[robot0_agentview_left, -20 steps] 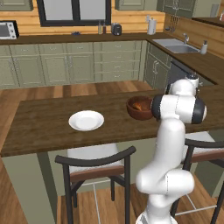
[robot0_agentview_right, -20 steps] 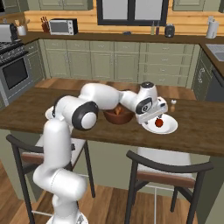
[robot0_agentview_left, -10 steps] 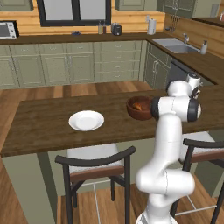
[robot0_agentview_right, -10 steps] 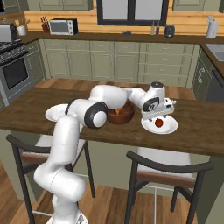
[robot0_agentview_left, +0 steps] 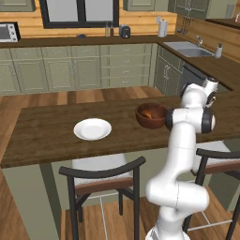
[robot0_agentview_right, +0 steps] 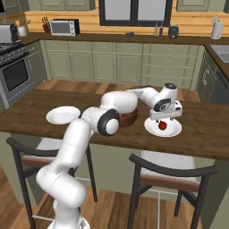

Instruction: Pick the chicken drumstick and tomato from their plates and place them in the bowl. Then put the bowl in the fridge.

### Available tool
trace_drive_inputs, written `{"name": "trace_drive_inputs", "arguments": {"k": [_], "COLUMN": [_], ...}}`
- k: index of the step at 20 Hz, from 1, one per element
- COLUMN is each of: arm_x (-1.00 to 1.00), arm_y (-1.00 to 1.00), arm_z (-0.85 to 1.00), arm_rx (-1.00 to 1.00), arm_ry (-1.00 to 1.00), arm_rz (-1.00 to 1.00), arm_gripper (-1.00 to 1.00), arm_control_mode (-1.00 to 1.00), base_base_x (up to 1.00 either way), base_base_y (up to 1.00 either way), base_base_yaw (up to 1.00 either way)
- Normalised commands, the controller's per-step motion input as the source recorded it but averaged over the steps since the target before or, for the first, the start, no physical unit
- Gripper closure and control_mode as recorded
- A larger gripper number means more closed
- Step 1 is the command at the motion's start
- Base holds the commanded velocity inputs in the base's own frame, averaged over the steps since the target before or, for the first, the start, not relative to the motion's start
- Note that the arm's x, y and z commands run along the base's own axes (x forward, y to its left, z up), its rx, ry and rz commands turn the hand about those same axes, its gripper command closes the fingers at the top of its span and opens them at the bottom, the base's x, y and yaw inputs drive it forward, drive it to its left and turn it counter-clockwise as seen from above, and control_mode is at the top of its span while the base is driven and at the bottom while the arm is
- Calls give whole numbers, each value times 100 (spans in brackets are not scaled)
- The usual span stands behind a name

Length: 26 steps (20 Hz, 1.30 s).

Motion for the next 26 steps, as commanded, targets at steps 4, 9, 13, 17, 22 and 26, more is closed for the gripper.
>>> {"name": "trace_drive_inputs", "arguments": {"k": [4, 9, 13, 17, 22, 26], "arm_x": [-13, -15, 14, 50, 10, 0], "arm_y": [21, 46, 9, -14, -12, -8], "arm_z": [-26, -33, -46, -32, -4, -26], "arm_rx": [2, -2, 0, -6, -9, -2], "arm_ry": [0, 0, 0, 0, 0, 0], "arm_rz": [0, -1, -1, 0, 0, 0], "arm_gripper": [-100, -100, -100, -100, -100, -100], "arm_control_mode": [-100, -100, -100, -100, -100, -100], "base_base_x": [0, 0, 0, 0, 0, 0], "base_base_y": [0, 0, 0, 0, 0, 0], "base_base_yaw": [0, 0, 0, 0, 0, 0]}}
